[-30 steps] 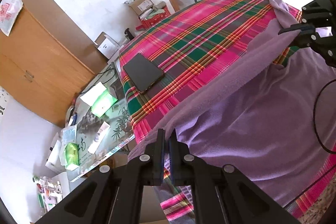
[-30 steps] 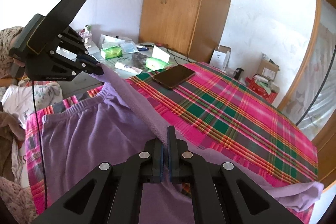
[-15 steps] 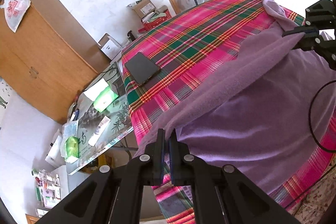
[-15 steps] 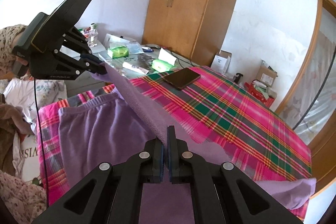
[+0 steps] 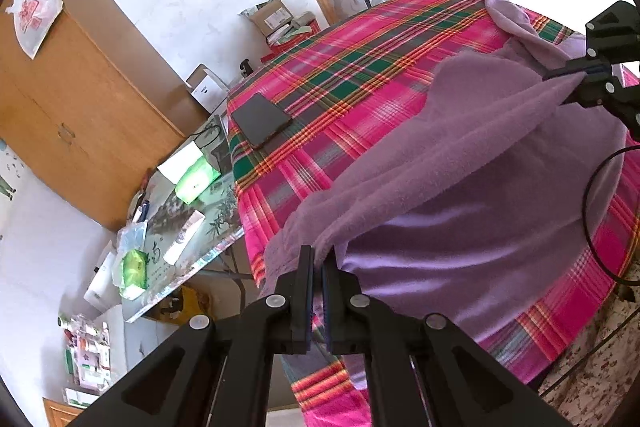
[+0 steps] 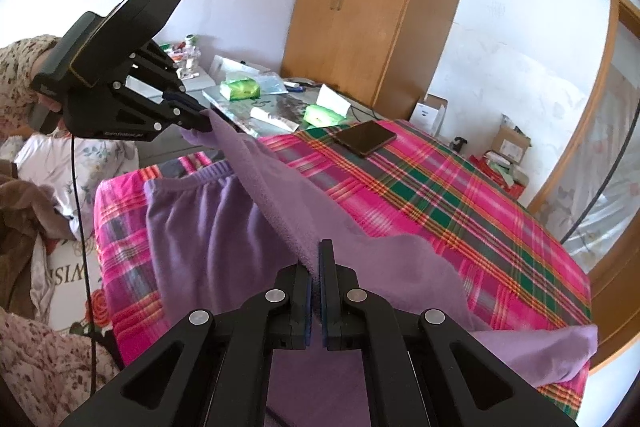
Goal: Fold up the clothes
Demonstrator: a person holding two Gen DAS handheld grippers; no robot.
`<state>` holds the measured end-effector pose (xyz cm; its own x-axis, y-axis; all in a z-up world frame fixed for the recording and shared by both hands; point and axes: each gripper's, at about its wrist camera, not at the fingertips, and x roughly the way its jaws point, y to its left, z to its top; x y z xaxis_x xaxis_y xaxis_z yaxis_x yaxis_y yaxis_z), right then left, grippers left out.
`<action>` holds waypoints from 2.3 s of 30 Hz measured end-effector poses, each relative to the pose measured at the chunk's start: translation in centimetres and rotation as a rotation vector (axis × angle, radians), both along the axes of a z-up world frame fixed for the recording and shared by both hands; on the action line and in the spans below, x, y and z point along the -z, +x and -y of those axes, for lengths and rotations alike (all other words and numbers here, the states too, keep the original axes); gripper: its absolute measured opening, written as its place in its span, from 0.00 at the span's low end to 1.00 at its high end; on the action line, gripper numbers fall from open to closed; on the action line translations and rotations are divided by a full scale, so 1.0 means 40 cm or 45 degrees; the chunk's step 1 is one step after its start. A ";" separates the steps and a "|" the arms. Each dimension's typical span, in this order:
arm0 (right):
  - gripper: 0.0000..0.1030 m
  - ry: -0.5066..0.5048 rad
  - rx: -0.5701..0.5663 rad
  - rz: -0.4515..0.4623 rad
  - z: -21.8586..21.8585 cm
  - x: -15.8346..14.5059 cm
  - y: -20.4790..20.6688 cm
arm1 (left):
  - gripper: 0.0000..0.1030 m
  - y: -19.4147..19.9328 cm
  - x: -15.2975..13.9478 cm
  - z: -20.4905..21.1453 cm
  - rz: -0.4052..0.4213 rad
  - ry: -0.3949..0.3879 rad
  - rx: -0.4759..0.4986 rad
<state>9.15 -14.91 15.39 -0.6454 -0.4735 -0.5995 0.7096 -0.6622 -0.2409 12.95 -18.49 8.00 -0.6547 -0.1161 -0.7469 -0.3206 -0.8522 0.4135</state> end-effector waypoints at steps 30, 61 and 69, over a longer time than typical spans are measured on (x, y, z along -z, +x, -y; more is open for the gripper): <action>0.03 0.191 -0.074 0.191 0.033 0.186 0.079 | 0.04 0.089 0.172 -0.007 0.156 -0.008 0.010; 0.20 -0.035 -0.082 0.450 -0.062 0.142 0.116 | 0.11 0.221 0.147 0.046 0.137 0.237 -0.192; 0.21 -0.169 0.096 0.423 -0.199 0.101 0.155 | 0.11 0.274 0.056 -0.020 -0.026 0.473 -0.142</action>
